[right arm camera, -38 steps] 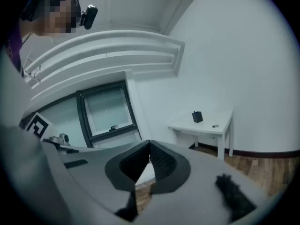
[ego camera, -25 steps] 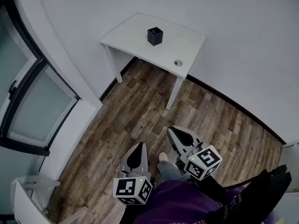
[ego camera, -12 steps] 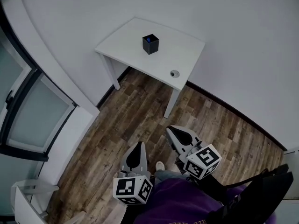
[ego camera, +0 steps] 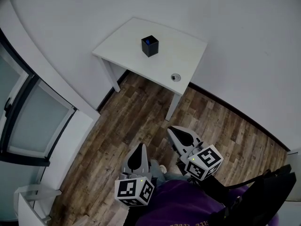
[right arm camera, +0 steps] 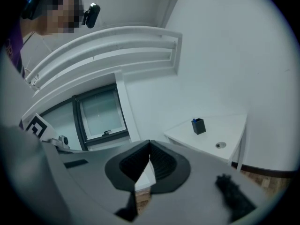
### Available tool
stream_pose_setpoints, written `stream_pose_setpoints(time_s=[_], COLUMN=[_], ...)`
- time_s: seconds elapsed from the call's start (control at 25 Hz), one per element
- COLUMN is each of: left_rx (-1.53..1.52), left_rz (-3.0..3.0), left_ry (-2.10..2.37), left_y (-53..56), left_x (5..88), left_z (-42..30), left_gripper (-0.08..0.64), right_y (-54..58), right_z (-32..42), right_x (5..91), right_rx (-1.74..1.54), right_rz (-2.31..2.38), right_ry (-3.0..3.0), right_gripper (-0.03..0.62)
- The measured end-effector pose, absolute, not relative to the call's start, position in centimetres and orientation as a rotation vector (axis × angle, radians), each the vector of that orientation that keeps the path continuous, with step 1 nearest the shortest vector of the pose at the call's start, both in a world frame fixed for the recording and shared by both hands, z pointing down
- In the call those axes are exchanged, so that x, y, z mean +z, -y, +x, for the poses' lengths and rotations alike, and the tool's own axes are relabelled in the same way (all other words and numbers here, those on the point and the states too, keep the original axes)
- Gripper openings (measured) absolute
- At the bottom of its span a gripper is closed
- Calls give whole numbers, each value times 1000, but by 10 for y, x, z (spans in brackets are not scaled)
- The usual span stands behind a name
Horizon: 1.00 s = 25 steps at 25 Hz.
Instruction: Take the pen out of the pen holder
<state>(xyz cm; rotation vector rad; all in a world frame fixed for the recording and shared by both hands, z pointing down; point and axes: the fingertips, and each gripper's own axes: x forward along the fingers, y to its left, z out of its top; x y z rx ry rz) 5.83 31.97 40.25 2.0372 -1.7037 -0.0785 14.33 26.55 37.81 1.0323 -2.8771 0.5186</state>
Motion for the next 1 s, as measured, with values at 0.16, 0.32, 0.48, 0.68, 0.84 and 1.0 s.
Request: stream_pose_setpoints(time_s=[0.16,0.32,0.48,0.68,0.84,1.0], left_rx=[-73,-75,-83,-83,-77,-68], left_rz=[2042,2074,2096,2121,2140,2148], left_ry=[1689,1674,1662,1643,1624,1615], left_y=[-298,-266,-232,-192,-167,-147], left_x=[404,398,393,390,391,395], left_z=[51,38,22,5,-7,-18], left_gripper=[5,5,5,5,5,5], right_y=[-244,-217,-186,-149,-125,-106], right_z=[138,123,105,90,78,67], right_x=[381,380,376,373,376,380], right_rx=[524,525,511,500,502,506], right_rz=[1054,1064,1074,1114,1138,1149], right_ry=[2864,2860,2865,2860,2853,2853], right_gripper=[11,12,11,12,11,11])
